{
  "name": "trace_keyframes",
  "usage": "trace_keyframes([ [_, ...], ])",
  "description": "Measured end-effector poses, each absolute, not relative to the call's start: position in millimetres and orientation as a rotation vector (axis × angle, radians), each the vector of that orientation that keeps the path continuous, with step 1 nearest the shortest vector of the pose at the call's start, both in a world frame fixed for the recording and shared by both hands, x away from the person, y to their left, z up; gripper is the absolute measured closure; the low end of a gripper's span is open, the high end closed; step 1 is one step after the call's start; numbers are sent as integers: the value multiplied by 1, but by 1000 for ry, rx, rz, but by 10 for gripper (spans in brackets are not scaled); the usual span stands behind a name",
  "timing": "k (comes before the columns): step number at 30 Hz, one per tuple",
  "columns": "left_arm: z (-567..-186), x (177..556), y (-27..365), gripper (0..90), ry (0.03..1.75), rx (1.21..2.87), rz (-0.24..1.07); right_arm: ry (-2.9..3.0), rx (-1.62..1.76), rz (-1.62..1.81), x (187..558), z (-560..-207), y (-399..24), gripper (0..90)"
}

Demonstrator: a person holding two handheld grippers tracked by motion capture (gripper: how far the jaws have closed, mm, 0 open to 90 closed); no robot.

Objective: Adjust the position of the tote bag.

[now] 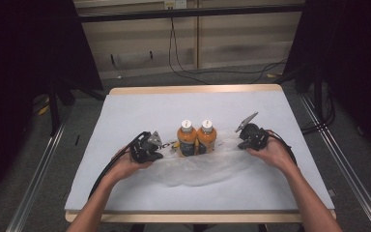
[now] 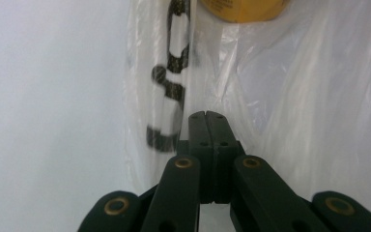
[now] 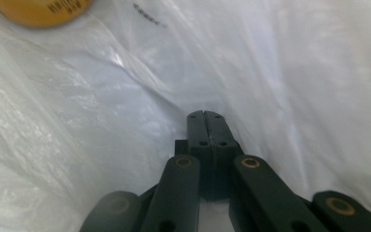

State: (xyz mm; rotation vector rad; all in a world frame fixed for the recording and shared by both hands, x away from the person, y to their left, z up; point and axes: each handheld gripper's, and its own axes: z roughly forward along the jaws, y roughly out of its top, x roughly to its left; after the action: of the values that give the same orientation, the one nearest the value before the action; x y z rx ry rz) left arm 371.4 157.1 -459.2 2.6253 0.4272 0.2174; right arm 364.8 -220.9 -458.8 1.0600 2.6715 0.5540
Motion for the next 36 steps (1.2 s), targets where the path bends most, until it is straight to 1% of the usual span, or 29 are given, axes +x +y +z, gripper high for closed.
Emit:
trace_keyframes([
  [3,-459,369,159,900,425,2636,239,2664,1080,556,363,-459,-229,900],
  [13,-459,361,176,900,429,2634,244,2645,1108,579,353,-459,-247,900],
  [22,-460,371,182,900,470,2616,259,2608,1125,629,354,-462,-254,900],
  [23,-461,373,182,900,473,2625,314,2606,1129,635,354,-462,-255,900],
  [24,-461,373,182,900,473,2625,314,2606,1129,635,354,-462,-255,900],
  [25,-461,376,185,900,491,2604,268,2599,1119,637,355,-463,-255,900],
  [27,-462,379,190,900,483,2590,247,2589,1126,646,356,-463,-255,900],
  [32,-462,377,192,900,492,2596,278,2570,1125,662,361,-464,-255,900],
  [36,-461,377,201,900,501,2591,273,2562,1140,684,362,-465,-257,900],
])
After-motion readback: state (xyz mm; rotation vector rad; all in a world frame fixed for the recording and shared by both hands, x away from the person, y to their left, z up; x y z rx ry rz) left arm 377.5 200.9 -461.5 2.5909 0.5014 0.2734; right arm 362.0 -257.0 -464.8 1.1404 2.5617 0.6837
